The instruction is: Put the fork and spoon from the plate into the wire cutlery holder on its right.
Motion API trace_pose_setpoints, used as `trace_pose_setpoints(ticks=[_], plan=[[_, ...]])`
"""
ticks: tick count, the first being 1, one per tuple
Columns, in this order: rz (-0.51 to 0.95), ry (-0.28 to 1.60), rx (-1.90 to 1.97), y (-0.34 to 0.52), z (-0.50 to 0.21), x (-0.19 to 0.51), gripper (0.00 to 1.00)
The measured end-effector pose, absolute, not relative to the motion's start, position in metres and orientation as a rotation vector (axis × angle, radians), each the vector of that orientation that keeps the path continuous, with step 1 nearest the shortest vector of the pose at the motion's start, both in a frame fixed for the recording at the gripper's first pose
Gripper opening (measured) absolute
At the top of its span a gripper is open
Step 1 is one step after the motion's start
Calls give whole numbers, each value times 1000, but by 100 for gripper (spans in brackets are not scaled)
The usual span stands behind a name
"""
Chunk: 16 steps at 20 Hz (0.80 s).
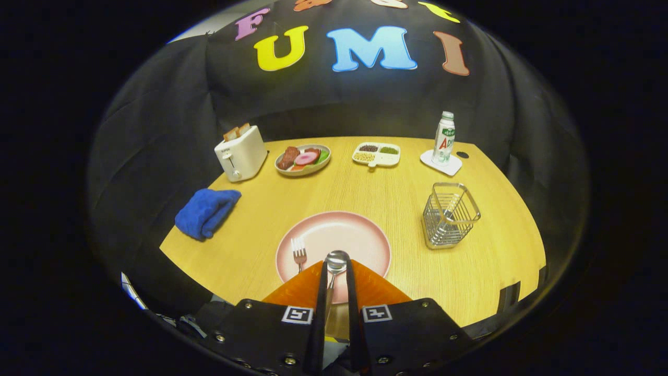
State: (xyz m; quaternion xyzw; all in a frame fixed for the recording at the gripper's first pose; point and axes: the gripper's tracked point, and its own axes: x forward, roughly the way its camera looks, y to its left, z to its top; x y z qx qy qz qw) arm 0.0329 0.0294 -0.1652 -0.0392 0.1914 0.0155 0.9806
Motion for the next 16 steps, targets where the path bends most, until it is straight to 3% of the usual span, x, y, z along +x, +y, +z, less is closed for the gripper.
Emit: trace_pose_setpoints(ticks=[16], plan=[[-4, 671, -3, 37, -250, 33, 20]])
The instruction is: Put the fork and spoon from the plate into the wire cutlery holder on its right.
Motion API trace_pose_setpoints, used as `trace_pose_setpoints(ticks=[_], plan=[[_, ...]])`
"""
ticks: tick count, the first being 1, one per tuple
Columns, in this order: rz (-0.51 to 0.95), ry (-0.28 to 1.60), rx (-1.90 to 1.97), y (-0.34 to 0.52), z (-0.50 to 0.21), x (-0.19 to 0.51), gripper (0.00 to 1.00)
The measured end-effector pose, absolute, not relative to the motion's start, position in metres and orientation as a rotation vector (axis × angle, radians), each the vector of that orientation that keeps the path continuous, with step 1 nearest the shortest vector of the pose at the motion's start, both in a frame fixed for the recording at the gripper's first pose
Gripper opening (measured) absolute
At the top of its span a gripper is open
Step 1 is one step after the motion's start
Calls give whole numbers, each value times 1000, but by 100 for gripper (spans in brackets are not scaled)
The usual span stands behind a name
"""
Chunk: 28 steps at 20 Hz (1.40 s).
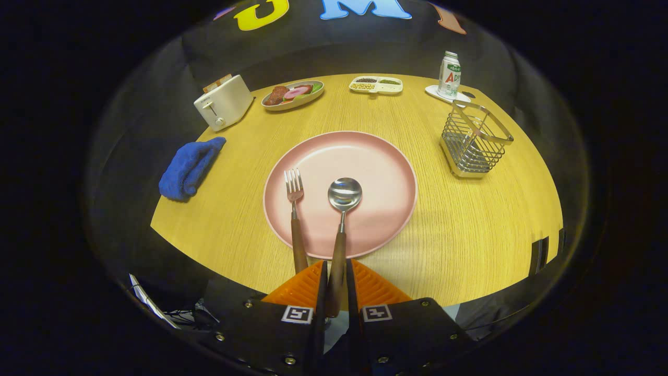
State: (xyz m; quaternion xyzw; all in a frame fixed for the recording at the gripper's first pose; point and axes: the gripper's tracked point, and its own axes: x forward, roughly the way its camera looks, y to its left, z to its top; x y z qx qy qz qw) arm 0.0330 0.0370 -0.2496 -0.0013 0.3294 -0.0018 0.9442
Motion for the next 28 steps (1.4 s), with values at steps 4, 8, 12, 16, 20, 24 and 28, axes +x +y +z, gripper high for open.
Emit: trace_pose_setpoints(ticks=[4, 8, 12, 16, 20, 24, 28], plan=[[-9, 696, 0, 36, -254, 36, 20], [-3, 720, -6, 36, -258, 33, 18], [-5, 714, -7, 33, -257, 36, 8], [-1, 702, 13, 33, -255, 35, 8], [4, 669, 67, 32, -244, 37, 8], [-12, 616, 94, 23, -223, 40, 8], [-34, 546, 129, 9, -193, 44, 8]])
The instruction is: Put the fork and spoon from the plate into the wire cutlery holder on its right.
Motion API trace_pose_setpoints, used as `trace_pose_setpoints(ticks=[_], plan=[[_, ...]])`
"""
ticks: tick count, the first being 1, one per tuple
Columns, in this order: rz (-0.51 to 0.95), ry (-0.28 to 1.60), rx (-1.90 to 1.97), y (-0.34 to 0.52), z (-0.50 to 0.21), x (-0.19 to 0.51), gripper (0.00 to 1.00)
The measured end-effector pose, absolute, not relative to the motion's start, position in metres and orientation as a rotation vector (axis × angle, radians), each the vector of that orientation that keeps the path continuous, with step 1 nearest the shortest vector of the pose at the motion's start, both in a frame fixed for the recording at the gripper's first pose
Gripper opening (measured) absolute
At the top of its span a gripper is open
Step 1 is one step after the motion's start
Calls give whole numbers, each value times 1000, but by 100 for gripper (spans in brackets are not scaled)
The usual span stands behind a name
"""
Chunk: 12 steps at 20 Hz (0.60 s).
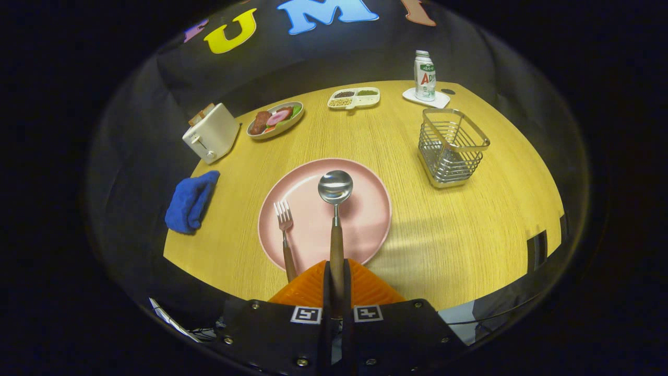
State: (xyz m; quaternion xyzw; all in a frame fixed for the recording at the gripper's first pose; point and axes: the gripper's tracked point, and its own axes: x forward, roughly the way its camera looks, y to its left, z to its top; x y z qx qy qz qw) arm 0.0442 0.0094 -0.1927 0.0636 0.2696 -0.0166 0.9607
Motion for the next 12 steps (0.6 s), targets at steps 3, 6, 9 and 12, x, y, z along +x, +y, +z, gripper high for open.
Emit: trace_pose_setpoints(ticks=[3, 6, 9, 12], plan=[[-58, 490, 147, -7, -167, 49, 8], [-89, 447, 161, -27, -146, 53, 8], [-128, 422, 167, -53, -131, 57, 8], [-166, 406, 189, -77, -120, 58, 8]])
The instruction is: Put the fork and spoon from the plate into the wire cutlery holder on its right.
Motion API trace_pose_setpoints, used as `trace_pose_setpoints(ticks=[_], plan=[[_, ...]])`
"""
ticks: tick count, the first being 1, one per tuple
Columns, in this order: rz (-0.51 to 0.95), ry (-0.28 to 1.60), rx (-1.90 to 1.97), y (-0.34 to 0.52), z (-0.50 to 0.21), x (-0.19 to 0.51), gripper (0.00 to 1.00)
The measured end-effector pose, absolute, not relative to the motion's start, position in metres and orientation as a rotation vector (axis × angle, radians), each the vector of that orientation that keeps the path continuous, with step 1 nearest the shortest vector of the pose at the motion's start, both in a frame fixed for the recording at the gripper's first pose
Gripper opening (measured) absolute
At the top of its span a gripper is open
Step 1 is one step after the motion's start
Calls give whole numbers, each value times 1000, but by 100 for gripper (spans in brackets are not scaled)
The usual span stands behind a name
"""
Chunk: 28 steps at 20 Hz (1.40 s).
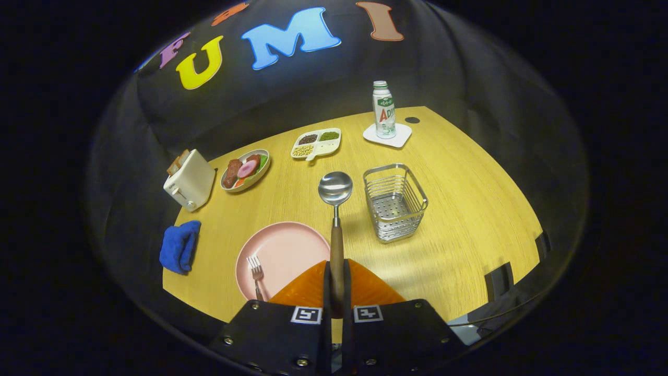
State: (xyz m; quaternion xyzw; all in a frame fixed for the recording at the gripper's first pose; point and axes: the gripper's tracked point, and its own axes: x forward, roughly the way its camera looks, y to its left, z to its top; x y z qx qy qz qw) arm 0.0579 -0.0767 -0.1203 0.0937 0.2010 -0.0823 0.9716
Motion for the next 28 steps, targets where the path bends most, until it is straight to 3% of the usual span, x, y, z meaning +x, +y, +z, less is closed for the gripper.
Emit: trace_pose_setpoints(ticks=[9, 28], plan=[[-244, 452, 218, -118, -125, 57, 8], [-272, 594, 247, -146, -124, 74, 9]])
